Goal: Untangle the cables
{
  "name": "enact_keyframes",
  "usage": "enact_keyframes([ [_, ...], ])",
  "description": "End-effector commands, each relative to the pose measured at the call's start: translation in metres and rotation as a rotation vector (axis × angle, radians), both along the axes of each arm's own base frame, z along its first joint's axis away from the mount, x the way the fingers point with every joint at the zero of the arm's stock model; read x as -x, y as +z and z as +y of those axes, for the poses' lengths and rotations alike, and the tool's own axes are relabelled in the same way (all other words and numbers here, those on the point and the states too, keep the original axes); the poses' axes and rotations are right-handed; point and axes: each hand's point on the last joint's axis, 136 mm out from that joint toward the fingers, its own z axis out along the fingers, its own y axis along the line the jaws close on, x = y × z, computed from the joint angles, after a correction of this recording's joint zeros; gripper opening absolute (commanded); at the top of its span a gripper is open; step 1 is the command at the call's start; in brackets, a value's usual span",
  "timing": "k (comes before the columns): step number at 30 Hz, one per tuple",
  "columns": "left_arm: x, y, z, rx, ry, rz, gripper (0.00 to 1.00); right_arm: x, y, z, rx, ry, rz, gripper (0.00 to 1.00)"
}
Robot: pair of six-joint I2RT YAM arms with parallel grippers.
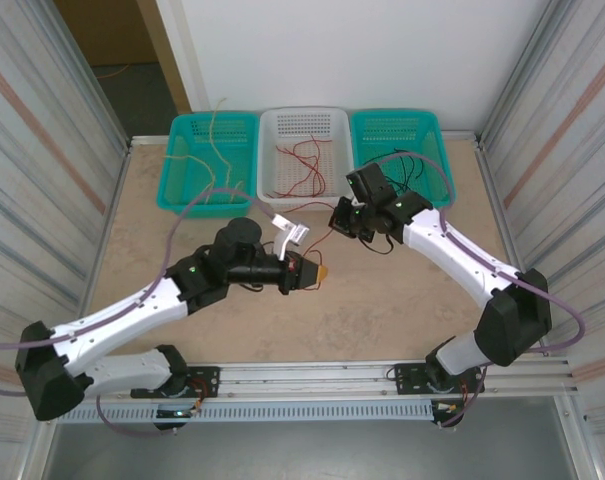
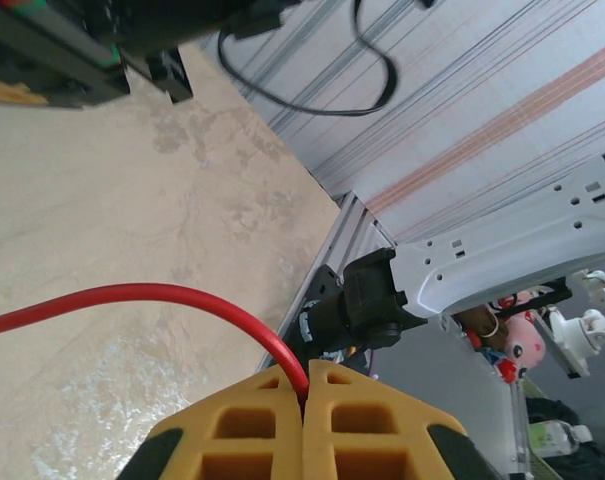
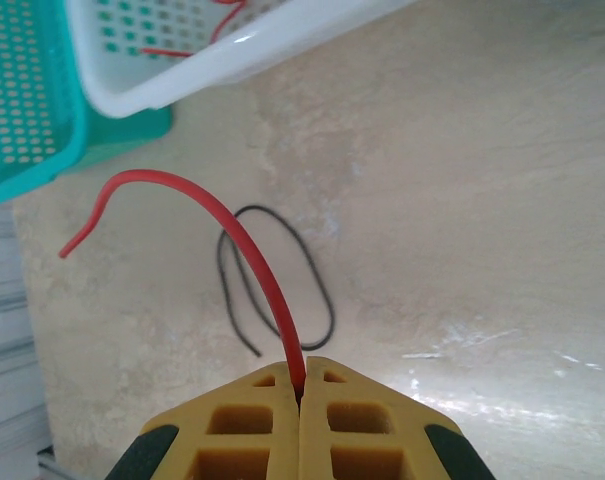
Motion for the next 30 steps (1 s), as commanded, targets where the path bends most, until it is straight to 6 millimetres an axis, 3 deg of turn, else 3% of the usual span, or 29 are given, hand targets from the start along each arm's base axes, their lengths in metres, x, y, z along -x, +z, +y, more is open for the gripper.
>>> enact_keyframes([
  [1,-0.01,0.015,0.027,-0.007,0.096,-0.109,0.0,0.005,-0.007,-0.025,-0.008,-0.076,0.053,0.0],
  [6,-0.039,-0.019,0.075,-0.075,0.36,-0.042,0.0,0.005,0.007,-0.053,-0.045,-0.149,0.018,0.0],
  [9,-0.05,-0.04,0.103,-0.151,0.513,-0.033,0.0,0.005,0.027,-0.062,-0.072,-0.176,-0.038,0.0],
  [12,-0.052,-0.047,0.11,-0.157,0.556,-0.031,0.0,0.007,0.051,-0.065,-0.113,-0.193,-0.107,0.0],
  [20,-0.051,-0.057,0.105,-0.147,0.537,0.002,0.0,0.015,0.114,-0.087,-0.144,-0.265,-0.25,0.0],
  [25,-0.056,-0.073,0.124,-0.225,0.637,0.023,0.0,0.02,0.145,-0.097,-0.188,-0.285,-0.321,0.0],
  [30,-0.061,-0.101,0.149,-0.321,0.74,0.105,0.0,0.025,0.167,-0.104,-0.227,-0.295,-0.37,0.0],
])
